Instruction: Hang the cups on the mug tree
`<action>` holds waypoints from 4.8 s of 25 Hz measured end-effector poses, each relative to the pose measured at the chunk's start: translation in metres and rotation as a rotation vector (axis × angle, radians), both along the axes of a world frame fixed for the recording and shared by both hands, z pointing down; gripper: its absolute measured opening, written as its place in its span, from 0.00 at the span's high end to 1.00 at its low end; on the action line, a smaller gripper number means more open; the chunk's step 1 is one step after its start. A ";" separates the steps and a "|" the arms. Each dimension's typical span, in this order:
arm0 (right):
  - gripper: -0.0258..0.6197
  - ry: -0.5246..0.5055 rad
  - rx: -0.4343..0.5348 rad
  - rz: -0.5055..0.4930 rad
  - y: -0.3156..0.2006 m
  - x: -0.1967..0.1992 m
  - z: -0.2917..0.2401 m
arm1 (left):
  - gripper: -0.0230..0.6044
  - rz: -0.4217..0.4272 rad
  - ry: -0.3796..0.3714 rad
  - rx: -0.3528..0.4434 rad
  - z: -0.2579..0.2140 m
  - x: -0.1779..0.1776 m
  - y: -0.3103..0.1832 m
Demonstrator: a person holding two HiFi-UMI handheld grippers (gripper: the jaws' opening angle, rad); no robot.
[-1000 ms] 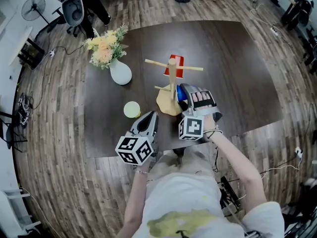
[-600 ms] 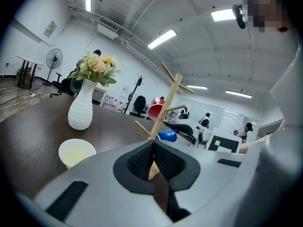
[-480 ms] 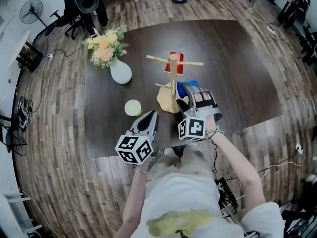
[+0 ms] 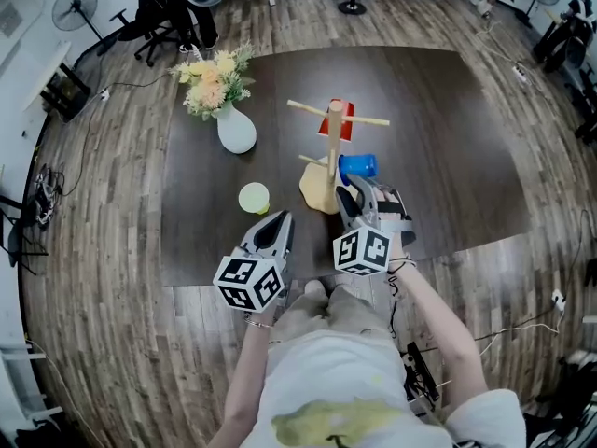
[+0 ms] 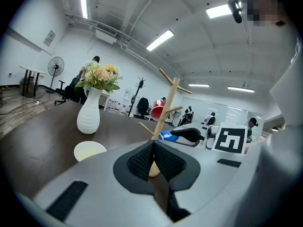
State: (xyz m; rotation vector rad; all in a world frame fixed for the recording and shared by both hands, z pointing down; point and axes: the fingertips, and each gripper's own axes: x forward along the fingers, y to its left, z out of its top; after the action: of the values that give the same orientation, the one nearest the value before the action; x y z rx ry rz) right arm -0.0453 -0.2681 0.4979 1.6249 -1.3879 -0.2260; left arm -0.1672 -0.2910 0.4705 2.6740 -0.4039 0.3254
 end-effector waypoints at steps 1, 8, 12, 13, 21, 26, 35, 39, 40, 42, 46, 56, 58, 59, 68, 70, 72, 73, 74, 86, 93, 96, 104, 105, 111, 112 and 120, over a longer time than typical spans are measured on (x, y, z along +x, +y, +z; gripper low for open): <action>0.76 -0.025 0.005 0.003 0.001 -0.001 0.001 | 0.93 -0.013 -0.001 0.000 0.000 -0.002 0.000; 0.88 -0.225 0.033 0.002 0.006 -0.006 0.005 | 0.93 -0.106 -0.001 -0.002 -0.006 -0.016 0.005; 0.91 -0.358 0.050 -0.030 0.005 -0.015 0.005 | 0.93 -0.164 0.000 -0.001 -0.009 -0.025 0.009; 0.91 -0.401 0.053 -0.038 0.003 -0.018 0.007 | 0.93 -0.178 0.000 0.000 -0.010 -0.027 0.010; 0.92 -0.603 0.044 -0.121 -0.002 -0.053 0.018 | 0.93 -0.286 0.002 -0.002 -0.010 -0.056 0.009; 0.92 -0.739 0.043 -0.131 -0.005 -0.074 0.024 | 0.93 -0.323 0.004 -0.017 -0.006 -0.069 0.009; 0.92 -0.890 0.050 -0.122 -0.030 -0.110 0.037 | 0.93 -0.319 -0.006 -0.038 0.002 -0.092 -0.016; 0.92 -0.914 0.049 -0.113 -0.046 -0.121 0.045 | 0.93 -0.313 -0.006 -0.051 0.007 -0.101 -0.031; 0.92 -0.917 0.042 -0.113 -0.049 -0.124 0.047 | 0.93 -0.309 -0.007 -0.056 0.009 -0.103 -0.034; 0.92 -0.921 0.031 -0.112 -0.056 -0.131 0.053 | 0.93 -0.302 -0.010 -0.065 0.013 -0.106 -0.039; 0.81 -0.922 0.018 -0.095 -0.072 -0.139 0.068 | 0.93 -0.294 -0.020 -0.078 0.019 -0.114 -0.051; 0.47 -0.904 0.013 -0.052 -0.109 -0.150 0.095 | 0.93 -0.289 -0.038 -0.102 0.030 -0.127 -0.074; 0.44 -0.914 0.022 -0.041 -0.117 -0.149 0.099 | 0.93 -0.290 -0.042 -0.105 0.033 -0.128 -0.080; 0.43 -0.915 0.028 -0.037 -0.122 -0.148 0.100 | 0.93 -0.290 -0.044 -0.107 0.034 -0.129 -0.082; 0.42 -0.860 -0.046 -0.066 -0.140 -0.159 0.111 | 0.93 -0.292 -0.051 -0.108 0.036 -0.129 -0.092; 0.42 -0.821 -0.036 -0.095 -0.144 -0.161 0.109 | 0.93 -0.289 -0.051 -0.109 0.037 -0.128 -0.094; 0.42 -0.835 -0.022 -0.085 -0.147 -0.161 0.108 | 0.93 -0.286 -0.051 -0.111 0.037 -0.126 -0.094; 0.42 -0.848 -0.015 -0.071 -0.149 -0.159 0.107 | 0.93 -0.284 -0.050 -0.112 0.036 -0.126 -0.094; 0.42 -0.853 -0.006 -0.060 -0.150 -0.157 0.106 | 0.93 -0.282 -0.050 -0.113 0.036 -0.125 -0.093; 0.47 -0.883 0.087 -0.039 -0.140 -0.143 0.082 | 0.93 -0.240 -0.032 -0.104 0.031 -0.116 -0.090; 0.47 -0.901 0.117 0.013 -0.111 -0.131 0.073 | 0.93 -0.176 -0.017 -0.077 0.026 -0.102 -0.086; 0.47 -0.908 0.141 0.043 -0.095 -0.124 0.068 | 0.93 -0.142 -0.011 -0.063 0.022 -0.094 -0.081; 0.47 -0.889 0.220 0.111 -0.051 -0.095 0.045 | 0.93 -0.041 0.005 -0.032 0.011 -0.061 -0.053; 0.47 -0.884 0.223 0.115 -0.045 -0.091 0.042 | 0.93 -0.031 0.008 -0.028 0.009 -0.056 -0.049; 0.47 -0.838 0.225 0.148 -0.011 -0.065 0.025 | 0.93 0.015 0.026 -0.019 -0.005 -0.029 -0.023; 0.47 -0.833 0.228 0.154 -0.006 -0.061 0.022 | 0.93 0.023 0.030 -0.018 -0.007 -0.025 -0.018; 0.47 -0.799 0.263 0.205 0.028 -0.023 -0.002 | 0.93 0.069 0.063 -0.009 -0.024 0.006 0.009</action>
State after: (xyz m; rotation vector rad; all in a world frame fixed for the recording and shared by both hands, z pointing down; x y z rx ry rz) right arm -0.0685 -0.2404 0.4963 2.1891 -1.8010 0.4300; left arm -0.1615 -0.2823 0.4464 2.6857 -0.2905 0.2615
